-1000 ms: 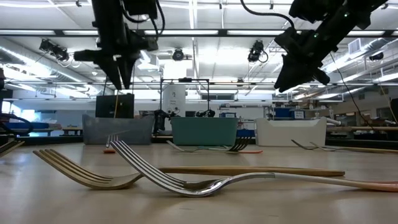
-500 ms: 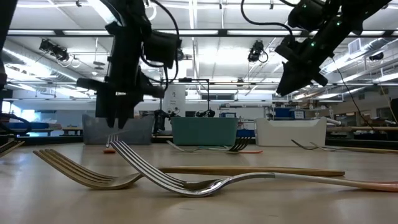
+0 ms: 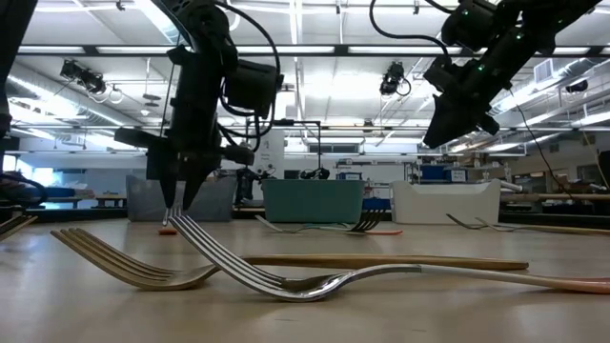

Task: Sort silverware by color (type)
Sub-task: Put the orange fork into the green bin, then put the gold fork into the black bin

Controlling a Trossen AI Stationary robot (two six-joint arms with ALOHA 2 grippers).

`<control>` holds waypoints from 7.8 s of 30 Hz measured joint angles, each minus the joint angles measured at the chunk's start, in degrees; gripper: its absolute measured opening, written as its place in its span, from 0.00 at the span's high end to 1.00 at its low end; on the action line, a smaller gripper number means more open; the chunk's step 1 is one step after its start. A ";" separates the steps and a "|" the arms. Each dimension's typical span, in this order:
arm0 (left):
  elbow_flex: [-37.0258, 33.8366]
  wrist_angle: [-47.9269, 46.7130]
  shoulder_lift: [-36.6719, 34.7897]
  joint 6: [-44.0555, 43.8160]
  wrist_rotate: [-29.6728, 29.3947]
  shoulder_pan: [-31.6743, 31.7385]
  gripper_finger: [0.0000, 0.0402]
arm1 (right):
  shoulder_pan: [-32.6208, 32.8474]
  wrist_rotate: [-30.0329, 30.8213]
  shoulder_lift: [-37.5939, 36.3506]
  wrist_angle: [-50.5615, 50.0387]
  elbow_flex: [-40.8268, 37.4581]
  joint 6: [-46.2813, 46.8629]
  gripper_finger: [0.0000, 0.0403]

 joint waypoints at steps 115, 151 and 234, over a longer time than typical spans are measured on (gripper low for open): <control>16.54 39.15 2.08 90.28 10.33 22.59 0.75 | -2.91 3.50 0.00 12.67 0.01 -7.10 0.76; 21.59 10.84 -3.53 71.50 7.56 7.81 0.75 | 9.81 -12.19 0.02 -30.19 0.00 -2.31 0.76; 21.55 49.26 -3.45 59.54 11.23 3.55 0.74 | 6.03 -10.56 6.60 14.91 19.52 -16.13 0.98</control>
